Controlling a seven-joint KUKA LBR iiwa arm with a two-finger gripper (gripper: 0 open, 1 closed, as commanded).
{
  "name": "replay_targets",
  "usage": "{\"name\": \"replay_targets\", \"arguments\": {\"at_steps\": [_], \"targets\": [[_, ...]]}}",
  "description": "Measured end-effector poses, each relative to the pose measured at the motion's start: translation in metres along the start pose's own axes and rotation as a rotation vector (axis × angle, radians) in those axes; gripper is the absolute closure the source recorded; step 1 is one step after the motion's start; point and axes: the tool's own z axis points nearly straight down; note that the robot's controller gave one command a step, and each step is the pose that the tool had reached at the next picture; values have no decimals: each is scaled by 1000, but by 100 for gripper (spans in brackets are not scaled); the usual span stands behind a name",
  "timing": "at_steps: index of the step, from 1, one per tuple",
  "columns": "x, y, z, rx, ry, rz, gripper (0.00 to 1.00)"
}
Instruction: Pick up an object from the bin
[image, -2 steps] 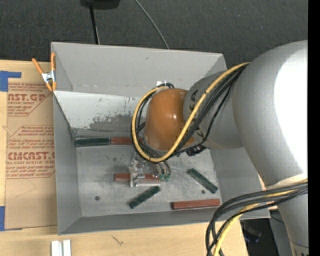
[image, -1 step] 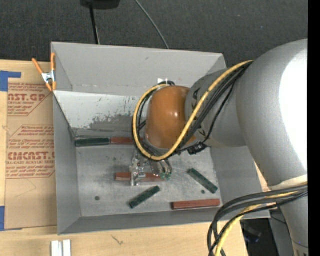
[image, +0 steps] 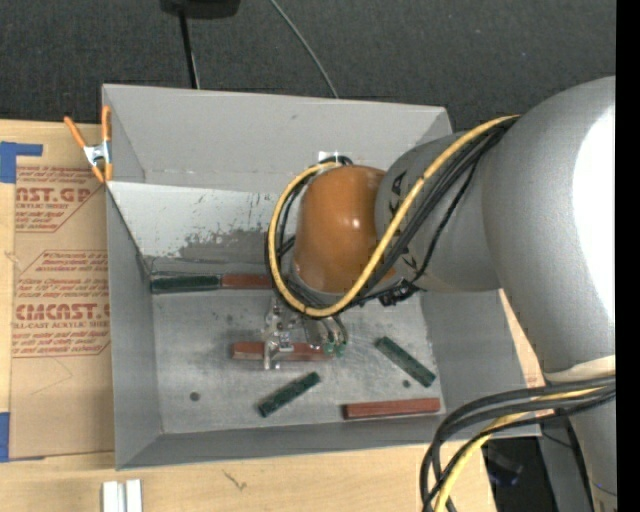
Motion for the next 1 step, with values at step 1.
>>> {"name": "replay_targets", "arguments": {"at_steps": [1], "targets": [[0, 0, -12, 0, -1, 0, 100]]}}
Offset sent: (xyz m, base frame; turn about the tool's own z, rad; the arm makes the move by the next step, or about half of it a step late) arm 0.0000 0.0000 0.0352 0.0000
